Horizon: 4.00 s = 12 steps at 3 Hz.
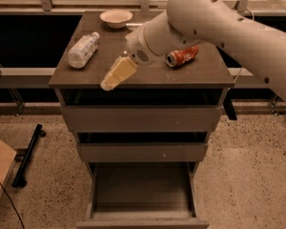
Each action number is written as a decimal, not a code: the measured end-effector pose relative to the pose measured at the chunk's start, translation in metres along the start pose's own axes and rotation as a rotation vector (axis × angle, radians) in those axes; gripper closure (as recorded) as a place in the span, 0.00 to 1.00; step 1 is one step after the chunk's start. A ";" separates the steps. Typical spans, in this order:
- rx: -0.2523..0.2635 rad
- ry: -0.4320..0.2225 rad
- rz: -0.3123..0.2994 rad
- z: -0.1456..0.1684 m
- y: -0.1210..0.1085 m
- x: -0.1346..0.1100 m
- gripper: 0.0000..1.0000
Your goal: Place blue plastic bottle into bottom drawer
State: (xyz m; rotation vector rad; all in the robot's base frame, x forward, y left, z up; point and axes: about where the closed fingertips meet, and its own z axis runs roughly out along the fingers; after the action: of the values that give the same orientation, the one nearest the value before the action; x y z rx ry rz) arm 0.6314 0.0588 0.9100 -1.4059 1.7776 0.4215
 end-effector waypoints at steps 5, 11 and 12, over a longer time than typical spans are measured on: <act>0.051 -0.156 0.139 0.122 -0.034 -0.044 0.00; 0.125 -0.322 0.259 0.203 -0.081 -0.078 0.00; 0.154 -0.324 0.275 0.200 -0.090 -0.074 0.00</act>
Offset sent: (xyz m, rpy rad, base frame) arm 0.0766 0.0628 -0.0276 0.1606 0.0258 -0.1397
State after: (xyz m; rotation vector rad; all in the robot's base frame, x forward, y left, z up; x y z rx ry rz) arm 0.7955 0.2160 0.8628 -0.9299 1.6967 0.6070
